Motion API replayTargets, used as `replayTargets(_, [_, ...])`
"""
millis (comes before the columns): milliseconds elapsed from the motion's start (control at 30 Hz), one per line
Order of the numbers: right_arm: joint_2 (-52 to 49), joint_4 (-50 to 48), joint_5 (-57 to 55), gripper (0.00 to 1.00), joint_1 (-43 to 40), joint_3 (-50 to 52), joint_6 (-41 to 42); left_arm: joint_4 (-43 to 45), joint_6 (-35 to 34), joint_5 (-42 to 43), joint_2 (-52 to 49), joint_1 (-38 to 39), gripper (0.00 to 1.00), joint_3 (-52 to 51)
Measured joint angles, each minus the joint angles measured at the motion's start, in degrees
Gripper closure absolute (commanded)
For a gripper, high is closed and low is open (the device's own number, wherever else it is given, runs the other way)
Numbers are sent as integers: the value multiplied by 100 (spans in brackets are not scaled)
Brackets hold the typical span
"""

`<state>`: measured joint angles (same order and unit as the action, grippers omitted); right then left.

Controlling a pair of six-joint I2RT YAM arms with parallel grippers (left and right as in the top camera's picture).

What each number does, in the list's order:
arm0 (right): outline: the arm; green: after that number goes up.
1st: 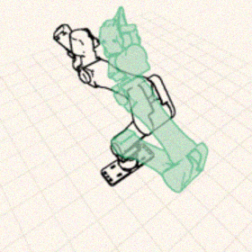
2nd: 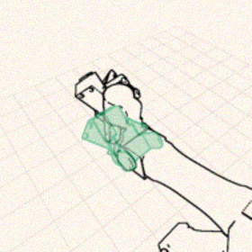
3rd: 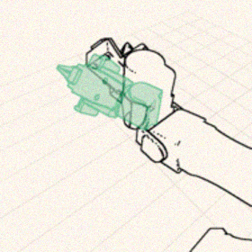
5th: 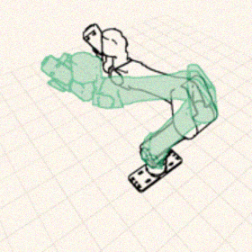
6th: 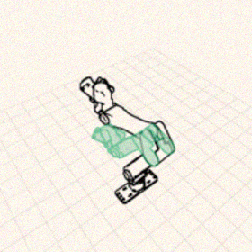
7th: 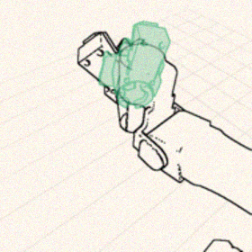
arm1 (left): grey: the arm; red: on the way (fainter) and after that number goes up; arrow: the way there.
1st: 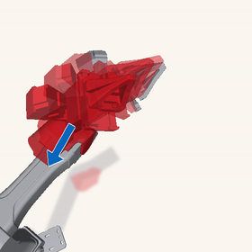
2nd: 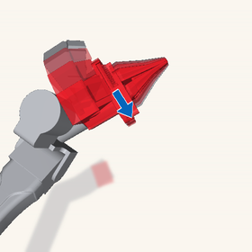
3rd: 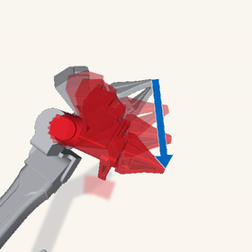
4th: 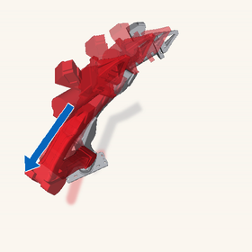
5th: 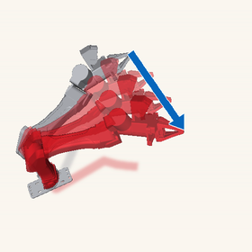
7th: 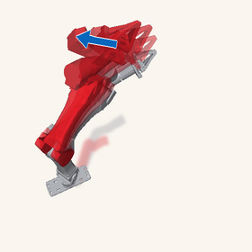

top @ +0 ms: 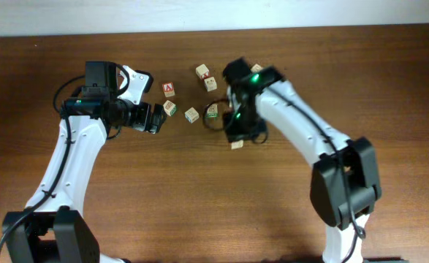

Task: Rotate 3 blocks

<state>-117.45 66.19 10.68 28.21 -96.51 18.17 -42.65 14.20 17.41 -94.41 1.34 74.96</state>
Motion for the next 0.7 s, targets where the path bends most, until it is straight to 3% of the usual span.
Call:
replayTargets(167, [-4,-820,-328,69,352,1043,514,2,0,0,0,0,1,0])
replayTargets(300, [-4,-846,-374,48,356,1222,756,2,0,0,0,0,1,0])
replayTargets(500, [-4,-839,-367,39,354,1220,765,0,0,0,0,0,1,0])
replayTargets(567, [-26,-562,-348,35,321,931,625,0,0,2,0,0,1,0])
replayTargets(700, [-61,-599,-328,36,96,-485,282,0,0,0,0,0,1,0])
